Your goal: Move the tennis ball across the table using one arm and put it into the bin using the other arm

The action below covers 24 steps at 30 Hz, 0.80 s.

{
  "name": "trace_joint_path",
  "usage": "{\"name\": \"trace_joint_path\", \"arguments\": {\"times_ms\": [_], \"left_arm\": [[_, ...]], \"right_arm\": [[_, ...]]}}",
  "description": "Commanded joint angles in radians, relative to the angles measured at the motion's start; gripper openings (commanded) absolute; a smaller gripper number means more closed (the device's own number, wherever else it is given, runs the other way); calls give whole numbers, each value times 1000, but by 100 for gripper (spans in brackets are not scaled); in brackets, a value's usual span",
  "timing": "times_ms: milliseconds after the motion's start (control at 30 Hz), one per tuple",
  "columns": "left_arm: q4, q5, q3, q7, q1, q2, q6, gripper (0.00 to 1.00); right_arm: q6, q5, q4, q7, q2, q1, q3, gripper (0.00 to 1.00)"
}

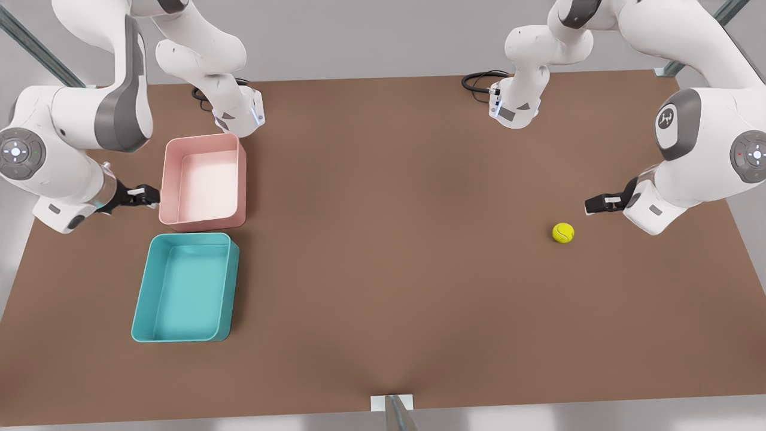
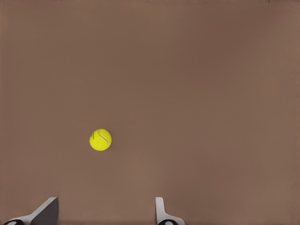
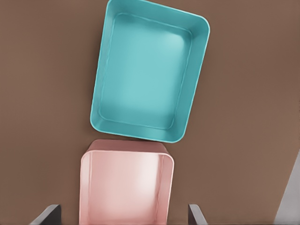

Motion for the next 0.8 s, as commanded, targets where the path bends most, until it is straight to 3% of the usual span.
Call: {"name": "trace_joint_path", "arguments": {"times_ms": [0, 67, 100, 133, 167, 267, 300, 433, 567, 633, 767], "left_arm": [[-2, 0, 1, -57, 0, -1, 3, 100], [-31, 2, 7, 125, 0, -1, 9, 100], [-77, 10, 25, 266, 3, -3, 26, 57], [-120, 8, 61, 317, 7, -3, 29, 23], [-181, 8, 90, 389, 11, -6, 71, 21], [-447, 54, 188, 1128, 36, -23, 398, 21], [-456, 155, 185, 1157, 31, -24, 412, 21], [-688, 154, 183, 1763, 54, -23, 723, 21], [-751, 137, 177, 2247, 83, -1, 756, 21], [-879, 137, 177, 2307, 99, 8, 970, 21], [-916, 189, 167, 2080, 100, 42, 1073, 21]], "right_arm": [[-2, -9, -5, 112, -2, 1, 0, 100], [-2, -5, -10, 115, 1, 1, -3, 100], [-2, -3, -10, 115, 1, 1, -6, 100], [-2, -3, -11, 115, 2, 1, -6, 100], [-2, -3, -13, 115, 4, 0, -6, 100], [-2, -3, -17, 114, 12, 1, -8, 100], [-2, -3, -16, 114, 15, 1, -8, 100], [-1, -5, -16, 114, 21, 0, -12, 100], [5, -5, -16, 114, 30, 0, -20, 100], [7, -5, -16, 114, 32, 0, -22, 100], [13, -5, -22, 114, 32, 1, -22, 100]]}}
